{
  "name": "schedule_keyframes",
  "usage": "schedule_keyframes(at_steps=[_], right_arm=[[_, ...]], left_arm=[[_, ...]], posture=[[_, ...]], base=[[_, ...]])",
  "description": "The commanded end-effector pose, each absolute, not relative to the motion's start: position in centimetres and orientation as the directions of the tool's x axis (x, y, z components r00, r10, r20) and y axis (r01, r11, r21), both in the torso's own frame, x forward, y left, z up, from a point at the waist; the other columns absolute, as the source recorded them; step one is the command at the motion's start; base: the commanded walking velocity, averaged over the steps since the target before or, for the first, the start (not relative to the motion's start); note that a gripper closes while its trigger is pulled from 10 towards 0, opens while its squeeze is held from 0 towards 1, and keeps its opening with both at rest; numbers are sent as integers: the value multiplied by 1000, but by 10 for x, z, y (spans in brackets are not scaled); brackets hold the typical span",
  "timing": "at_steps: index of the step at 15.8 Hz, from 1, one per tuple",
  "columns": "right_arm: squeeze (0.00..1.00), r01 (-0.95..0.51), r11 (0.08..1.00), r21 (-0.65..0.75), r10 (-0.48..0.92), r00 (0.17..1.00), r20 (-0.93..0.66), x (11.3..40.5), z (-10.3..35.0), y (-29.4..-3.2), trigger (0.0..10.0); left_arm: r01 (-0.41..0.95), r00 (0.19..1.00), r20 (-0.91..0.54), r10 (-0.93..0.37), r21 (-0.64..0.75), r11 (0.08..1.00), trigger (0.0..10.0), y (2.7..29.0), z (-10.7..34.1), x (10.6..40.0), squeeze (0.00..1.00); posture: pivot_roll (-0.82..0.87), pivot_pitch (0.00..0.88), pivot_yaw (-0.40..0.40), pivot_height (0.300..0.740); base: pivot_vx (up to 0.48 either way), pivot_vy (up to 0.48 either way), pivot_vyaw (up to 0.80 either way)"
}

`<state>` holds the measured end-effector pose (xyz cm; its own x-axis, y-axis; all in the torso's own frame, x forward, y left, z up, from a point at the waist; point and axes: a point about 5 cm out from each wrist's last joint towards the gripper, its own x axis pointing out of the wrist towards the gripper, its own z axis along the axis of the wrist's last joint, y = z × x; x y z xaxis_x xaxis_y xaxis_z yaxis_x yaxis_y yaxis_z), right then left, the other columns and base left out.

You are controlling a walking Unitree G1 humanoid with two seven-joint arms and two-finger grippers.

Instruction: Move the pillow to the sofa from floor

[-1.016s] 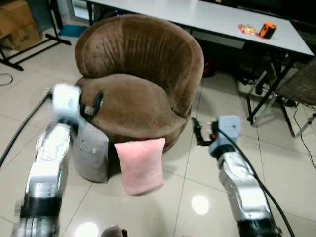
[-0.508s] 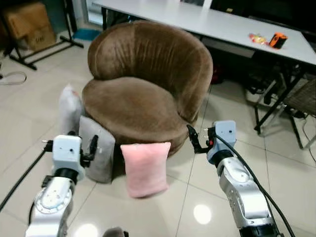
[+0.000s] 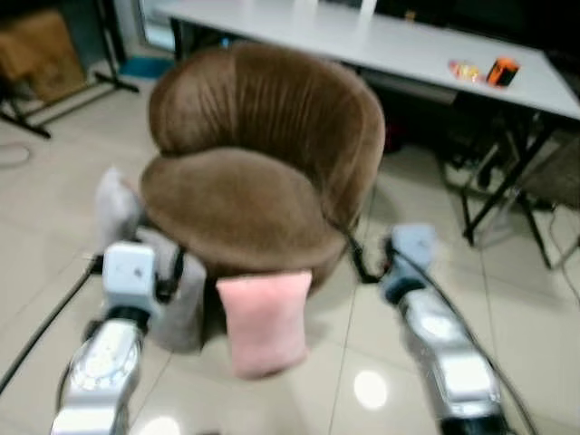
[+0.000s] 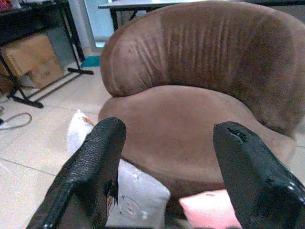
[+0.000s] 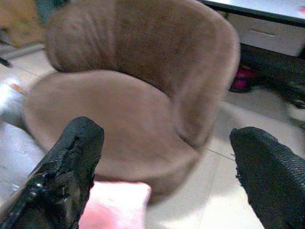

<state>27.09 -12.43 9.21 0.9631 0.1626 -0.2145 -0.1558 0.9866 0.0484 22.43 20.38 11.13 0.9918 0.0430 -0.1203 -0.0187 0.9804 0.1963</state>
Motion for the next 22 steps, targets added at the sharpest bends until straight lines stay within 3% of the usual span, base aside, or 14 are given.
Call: schedule_keyframes(at_steps=[1, 4, 16, 22], right_arm=[[0, -118, 992, 35, 123, 967, -224, 271, 91, -139, 10000], [0, -138, 988, 65, 148, 967, -208, 273, 95, -135, 10000], [0, -165, 984, 62, 175, 961, -216, 279, 96, -137, 10000], [0, -164, 985, 55, 172, 963, -209, 279, 96, -140, 10000]], left_arm=[[1, 994, -109, 19, 189, 982, 10000, 194, 114, 226, 0], [-7, 994, -107, 27, 191, 982, 10000, 195, 114, 228, 0], [-17, 997, -73, 31, 188, 982, 10000, 199, 121, 234, 0], [5, 997, -71, 11, 222, 975, 10000, 199, 118, 230, 0]], posture=[[-80, 0, -60, 740], [-78, 0, -58, 740], [-75, 0, -60, 740], [-74, 0, -61, 680]], base=[[439, 0, 0], [439, 0, 731], [400, 0, 0], [0, 0, 0]])
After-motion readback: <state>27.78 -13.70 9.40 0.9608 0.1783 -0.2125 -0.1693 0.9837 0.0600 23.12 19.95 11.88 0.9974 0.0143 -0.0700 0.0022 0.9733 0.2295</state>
